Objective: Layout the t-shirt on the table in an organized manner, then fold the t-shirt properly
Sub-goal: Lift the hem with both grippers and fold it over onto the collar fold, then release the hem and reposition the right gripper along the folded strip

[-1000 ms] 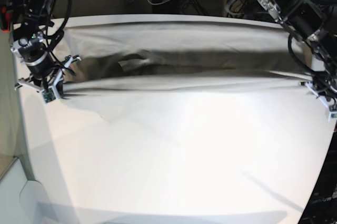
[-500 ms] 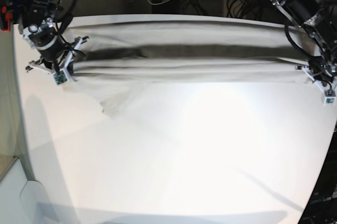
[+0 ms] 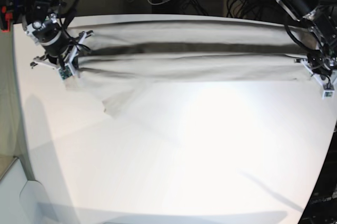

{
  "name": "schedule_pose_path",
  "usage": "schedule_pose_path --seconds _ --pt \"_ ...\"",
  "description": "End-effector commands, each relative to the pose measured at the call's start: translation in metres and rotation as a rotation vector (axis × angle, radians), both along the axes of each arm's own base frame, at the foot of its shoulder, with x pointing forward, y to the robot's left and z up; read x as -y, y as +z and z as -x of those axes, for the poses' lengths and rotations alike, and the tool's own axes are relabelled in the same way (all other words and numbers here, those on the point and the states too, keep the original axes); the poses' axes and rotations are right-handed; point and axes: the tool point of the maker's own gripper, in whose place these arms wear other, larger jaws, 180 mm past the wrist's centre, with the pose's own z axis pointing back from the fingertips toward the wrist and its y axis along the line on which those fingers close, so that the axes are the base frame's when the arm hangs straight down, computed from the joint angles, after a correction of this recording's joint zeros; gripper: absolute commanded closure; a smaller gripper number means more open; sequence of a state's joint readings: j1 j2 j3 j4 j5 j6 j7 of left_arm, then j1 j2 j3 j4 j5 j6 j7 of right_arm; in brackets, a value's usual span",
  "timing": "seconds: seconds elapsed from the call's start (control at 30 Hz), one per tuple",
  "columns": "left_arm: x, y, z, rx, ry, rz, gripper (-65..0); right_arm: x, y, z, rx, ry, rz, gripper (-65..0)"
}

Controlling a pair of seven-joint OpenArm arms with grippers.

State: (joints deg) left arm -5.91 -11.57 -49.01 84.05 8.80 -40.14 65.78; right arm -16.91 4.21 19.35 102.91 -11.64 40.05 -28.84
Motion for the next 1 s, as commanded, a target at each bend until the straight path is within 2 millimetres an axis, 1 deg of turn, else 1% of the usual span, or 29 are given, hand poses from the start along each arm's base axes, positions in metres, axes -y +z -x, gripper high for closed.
schedule_pose_path --seconds 0.0,0.07,0.17,0.2,0.23,0.3,0.4,0.43,0.5,0.6,0.67,0.73,0.8,0.83,0.9,0.97 --pt "-0.010 0.014 -0.006 0.026 0.005 -0.033 -4.6 -0.001 0.010 -0.007 0.040 0.017 0.002 -9.5" --pt "-0.010 0.013 -0.005 0.020 0.005 -0.034 -13.2 0.001 0.010 -0.006 0.038 0.012 0.005 -17.1" --pt "-0.010 0.010 0.002 0.010 0.004 -0.036 -30.2 0.006 0.008 -0.003 0.005 -0.005 0.028 -28.9" --pt "-0.010 0.010 0.002 0.010 0.004 -0.036 -34.3 0.008 0.011 -0.004 0.004 -0.009 0.038 -31.4" --pt "-0.010 0.009 0.004 0.008 0.005 -0.034 -37.0 0.009 0.013 -0.004 0.005 -0.010 0.046 -33.8" --pt "-0.010 0.007 0.008 -0.002 0.006 -0.034 -38.0 0.010 0.022 -0.007 0.023 -0.009 0.062 -35.9" --pt "-0.012 0.007 0.010 -0.002 0.014 -0.035 -38.0 0.010 0.038 -0.011 0.054 -0.008 0.089 -36.0" --pt "-0.015 0.008 0.012 0.000 0.027 -0.036 -38.0 0.011 0.041 -0.012 0.055 -0.011 0.098 -36.1" --pt "-0.024 0.010 0.020 0.006 0.069 -0.036 -38.0 0.013 0.042 -0.010 0.039 -0.018 0.116 -36.1" --pt "-0.034 0.011 0.029 0.011 0.112 -0.034 -38.0 0.018 0.048 -0.017 0.028 -0.040 0.141 -36.2" --pt "-0.036 0.010 0.032 0.014 0.121 -0.033 -38.0 0.025 0.049 -0.020 0.002 -0.053 0.170 -36.5" --pt "-0.035 0.005 0.038 -0.005 0.114 -0.033 -38.0 0.023 0.051 -0.026 -0.014 -0.048 0.186 -39.8" --pt "-0.032 0.004 0.037 -0.004 0.114 -0.026 -38.0 0.021 0.056 -0.035 -0.016 -0.051 0.197 -43.3" --pt "-0.032 0.004 0.036 -0.002 0.114 -0.026 -38.3 0.020 0.059 -0.040 -0.011 -0.051 0.198 -44.1" --pt "-0.031 0.004 0.035 0.000 0.112 -0.021 -38.4 0.011 0.066 -0.052 0.003 -0.029 0.202 -44.7" --pt "-0.029 -0.004 0.037 -0.016 0.115 -0.003 -38.3 -0.001 0.072 -0.063 0.009 0.001 0.210 -44.7"
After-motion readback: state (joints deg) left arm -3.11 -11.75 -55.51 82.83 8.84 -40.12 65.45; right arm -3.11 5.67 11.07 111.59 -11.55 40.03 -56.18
